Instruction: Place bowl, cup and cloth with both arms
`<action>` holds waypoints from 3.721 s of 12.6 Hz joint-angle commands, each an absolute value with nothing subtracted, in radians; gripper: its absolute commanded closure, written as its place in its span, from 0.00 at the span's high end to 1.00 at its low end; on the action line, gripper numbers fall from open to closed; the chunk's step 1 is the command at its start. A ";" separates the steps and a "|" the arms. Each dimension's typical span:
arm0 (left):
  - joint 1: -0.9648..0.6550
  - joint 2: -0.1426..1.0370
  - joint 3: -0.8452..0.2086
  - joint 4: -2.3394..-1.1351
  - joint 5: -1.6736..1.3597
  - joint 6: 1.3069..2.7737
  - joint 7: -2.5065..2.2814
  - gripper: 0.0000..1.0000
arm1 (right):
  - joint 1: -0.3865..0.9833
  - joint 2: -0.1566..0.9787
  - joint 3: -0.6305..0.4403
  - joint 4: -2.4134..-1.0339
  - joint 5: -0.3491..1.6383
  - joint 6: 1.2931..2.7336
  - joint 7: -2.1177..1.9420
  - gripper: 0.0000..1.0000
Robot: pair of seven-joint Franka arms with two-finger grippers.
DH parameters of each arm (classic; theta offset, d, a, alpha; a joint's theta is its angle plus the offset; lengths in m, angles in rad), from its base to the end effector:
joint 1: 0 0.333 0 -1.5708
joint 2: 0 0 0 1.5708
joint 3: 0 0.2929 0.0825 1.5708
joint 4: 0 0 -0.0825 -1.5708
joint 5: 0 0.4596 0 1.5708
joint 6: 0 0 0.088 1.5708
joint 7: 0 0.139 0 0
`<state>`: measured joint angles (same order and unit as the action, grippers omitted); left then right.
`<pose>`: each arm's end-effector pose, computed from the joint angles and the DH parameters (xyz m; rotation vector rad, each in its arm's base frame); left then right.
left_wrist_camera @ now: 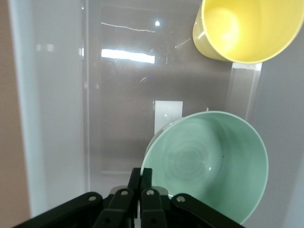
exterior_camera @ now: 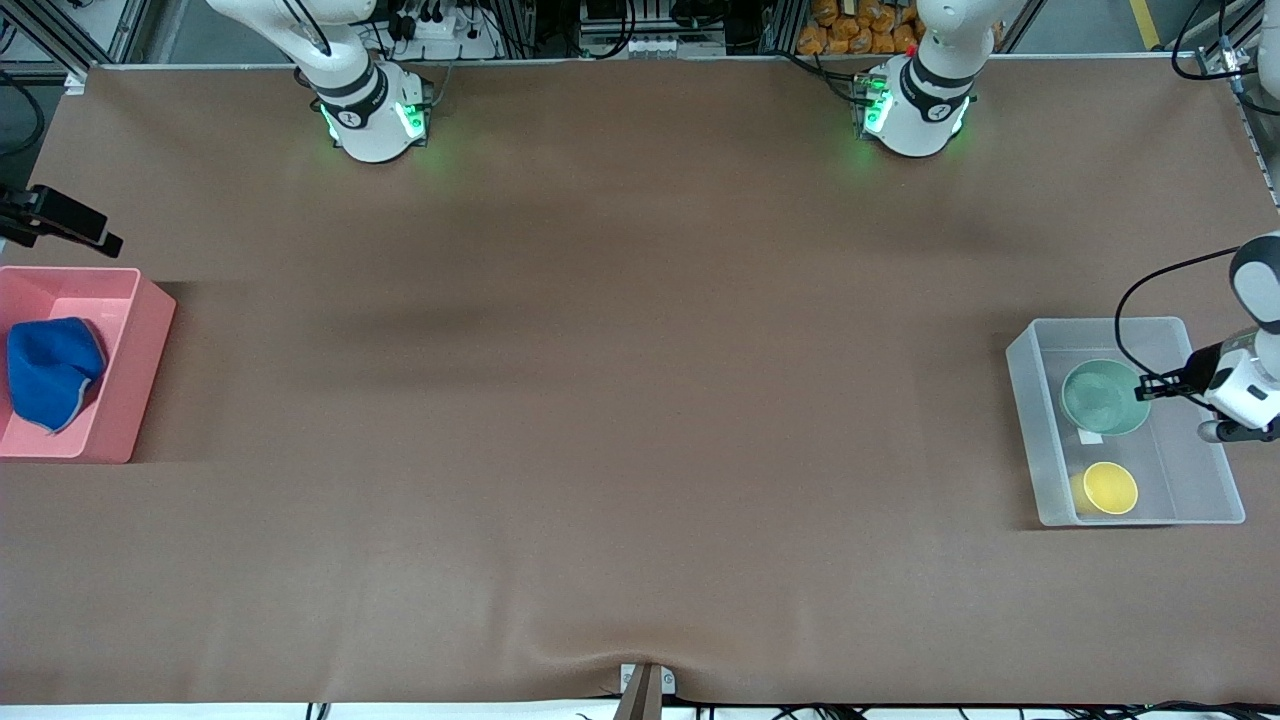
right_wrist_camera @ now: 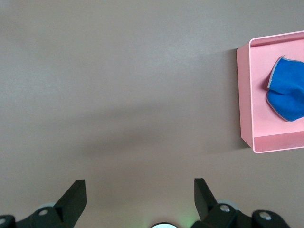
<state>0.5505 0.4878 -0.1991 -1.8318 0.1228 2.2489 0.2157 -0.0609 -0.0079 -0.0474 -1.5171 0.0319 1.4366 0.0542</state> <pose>0.6389 0.2407 0.1618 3.1215 0.1181 -0.0878 0.6084 -0.0615 0.5922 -3.0957 0.2472 0.1114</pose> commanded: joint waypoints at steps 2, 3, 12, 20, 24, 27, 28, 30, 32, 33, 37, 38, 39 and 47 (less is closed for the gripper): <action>0.575 0.485 -0.201 -1.922 0.121 2.365 0.232 0.00 | -0.068 -0.014 -0.043 -1.503 0.042 1.431 0.060 1.00; 0.575 0.486 -0.199 -1.922 0.123 2.365 0.245 0.00 | -0.067 -0.014 -0.043 -1.497 0.041 1.431 0.060 1.00; 0.532 0.476 -0.206 -1.800 0.147 2.245 0.339 0.67 | -0.077 -0.006 -0.044 -1.489 0.049 1.439 0.064 1.00; 0.425 0.387 -0.213 -1.727 0.137 2.146 0.272 1.00 | -0.075 0.006 -0.044 -1.488 0.052 1.442 0.063 1.00; 0.312 0.341 -0.175 -1.726 0.137 2.088 0.143 1.00 | -0.075 0.008 -0.044 -1.489 0.052 1.443 0.064 1.00; 0.128 0.299 -0.033 -1.726 0.129 2.048 0.082 1.00 | -0.074 0.012 -0.044 -1.489 0.051 1.443 0.063 1.00; 0.076 0.293 0.007 -1.723 0.127 2.034 0.068 1.00 | -0.072 0.015 -0.044 -1.488 0.051 1.445 0.064 1.00; 0.042 0.278 0.020 -1.723 0.127 2.016 0.040 1.00 | -0.071 0.015 -0.044 -1.488 0.051 1.443 0.063 1.00; 0.018 0.253 0.020 -1.717 0.127 1.987 0.029 1.00 | -0.069 0.015 -0.044 -1.488 0.051 1.445 0.064 1.00; 0.018 0.235 0.020 -1.707 0.124 1.946 0.038 1.00 | -0.069 0.015 -0.044 -1.488 0.051 1.443 0.063 1.00; 0.025 0.105 0.021 -1.710 0.023 1.838 0.139 1.00 | -0.067 0.018 -0.044 -1.489 0.051 1.443 0.063 1.00; 0.023 0.072 0.038 -1.710 -0.007 1.812 0.171 1.00 | -0.067 0.018 -0.044 -1.488 0.051 1.443 0.063 1.00; 0.015 0.045 0.054 -1.712 -0.012 1.784 0.198 1.00 | -0.067 0.018 -0.044 -1.489 0.052 1.443 0.064 1.00; -0.022 0.020 0.060 -1.678 -0.011 1.720 0.181 1.00 | -0.067 0.018 -0.044 -1.488 0.052 1.443 0.064 1.00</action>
